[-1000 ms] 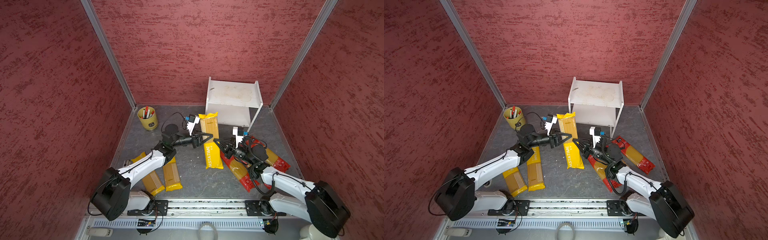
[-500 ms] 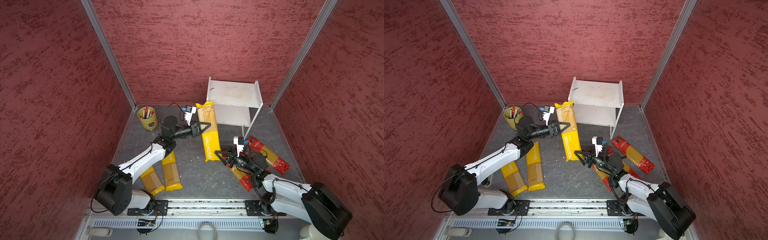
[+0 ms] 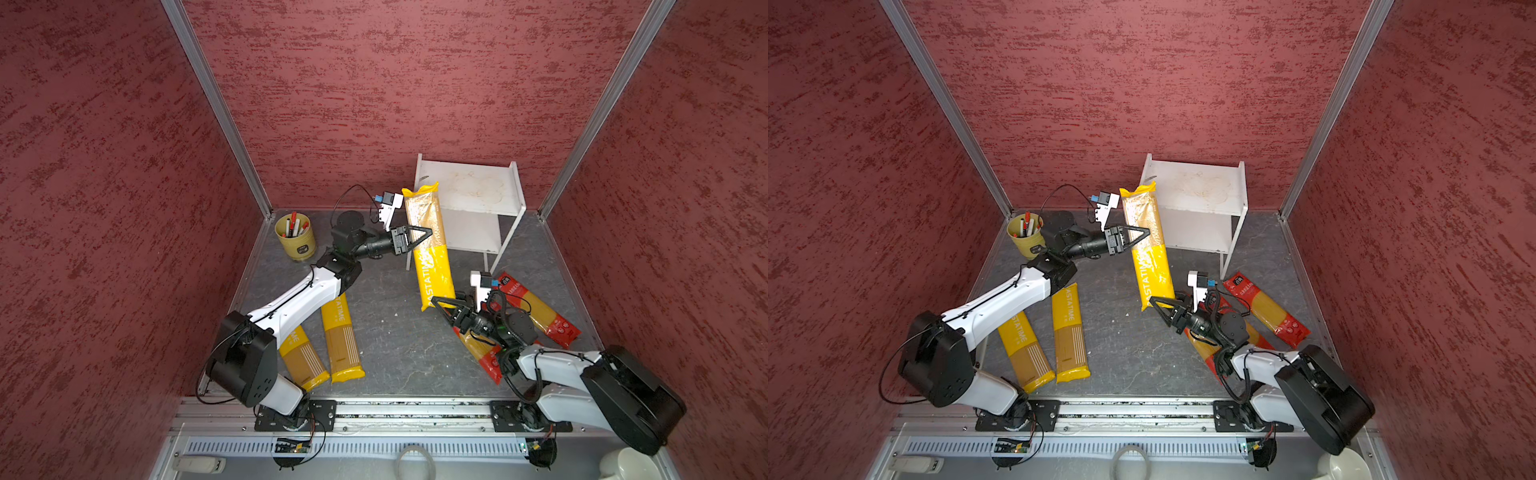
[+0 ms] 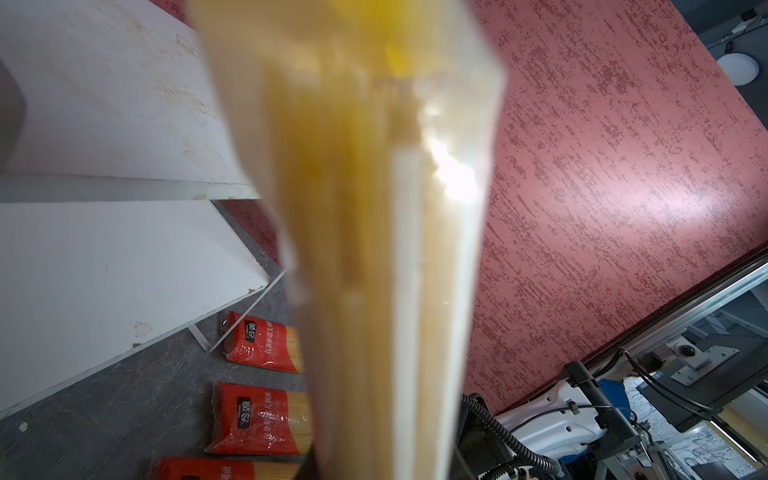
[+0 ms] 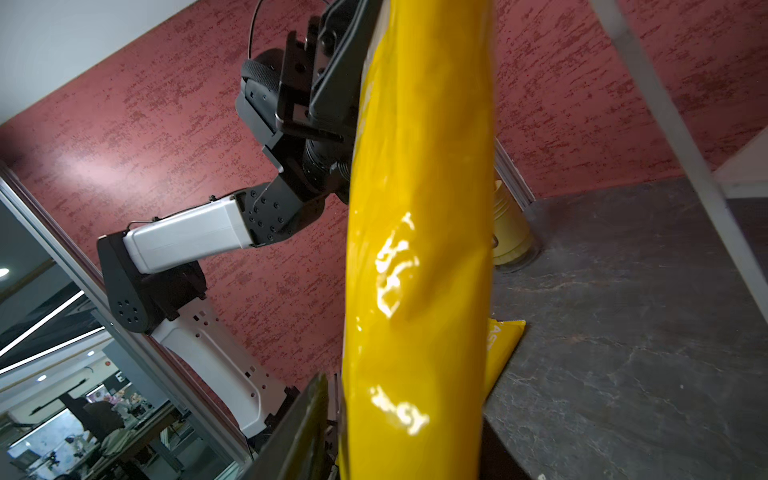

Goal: Place and organize the pasta boxes and bags onto the shelf
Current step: 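Stand the bag on the shelf top and open both grippers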

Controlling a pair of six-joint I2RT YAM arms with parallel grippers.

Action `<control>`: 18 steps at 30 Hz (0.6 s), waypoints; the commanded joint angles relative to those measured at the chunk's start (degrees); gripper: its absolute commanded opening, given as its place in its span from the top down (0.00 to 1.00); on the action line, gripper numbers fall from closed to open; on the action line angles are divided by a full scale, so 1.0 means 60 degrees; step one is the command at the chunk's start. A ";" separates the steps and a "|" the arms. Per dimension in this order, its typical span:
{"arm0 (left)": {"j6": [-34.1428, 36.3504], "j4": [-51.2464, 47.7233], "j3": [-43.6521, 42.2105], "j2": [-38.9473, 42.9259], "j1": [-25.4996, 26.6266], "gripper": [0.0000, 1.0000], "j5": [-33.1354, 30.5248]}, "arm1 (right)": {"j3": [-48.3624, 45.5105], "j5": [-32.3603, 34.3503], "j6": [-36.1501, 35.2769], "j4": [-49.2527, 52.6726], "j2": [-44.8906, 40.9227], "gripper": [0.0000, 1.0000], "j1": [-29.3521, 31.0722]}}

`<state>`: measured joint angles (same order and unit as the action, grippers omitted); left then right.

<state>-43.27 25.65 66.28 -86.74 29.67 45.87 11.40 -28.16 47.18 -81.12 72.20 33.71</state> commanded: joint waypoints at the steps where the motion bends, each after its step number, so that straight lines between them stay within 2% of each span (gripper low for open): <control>1: -0.0155 0.0701 0.0506 0.0042 0.0050 0.91 0.0074 | 0.0320 0.0804 0.0540 -0.1132 0.0058 0.55 0.0042; 5: -0.0331 0.0584 0.0921 -0.0267 0.0036 0.89 0.0004 | 0.0737 0.0976 0.0604 -0.0859 0.0138 0.76 0.0046; 7: -0.0523 0.0127 0.1506 -0.0556 0.0035 0.86 -0.0072 | 0.0883 0.1319 0.0604 -0.0949 0.0138 0.88 0.0050; 8: -0.0617 -0.0059 0.1759 -0.0666 0.0035 0.82 -0.0063 | 0.0918 0.1507 0.0631 -0.1008 0.0124 0.91 0.0049; 11: -0.0663 -0.0670 0.2409 -0.0920 0.0006 0.65 -0.0151 | 0.1223 0.1980 0.0650 -0.0907 -0.0008 0.97 0.0034; 14: -0.0678 -0.1170 0.2390 -0.0818 -0.0221 0.45 -0.0630 | 0.1727 0.2466 0.0662 -0.0354 -0.0112 1.00 0.0002; 18: -0.0988 -0.1429 0.1434 -0.0128 -0.0788 0.34 -0.1399 | 0.2595 0.3139 0.1038 0.0462 -0.0279 1.00 -0.0110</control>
<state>-47.68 19.03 77.82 -90.72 27.20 41.65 21.37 -15.84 52.14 -74.78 73.32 33.67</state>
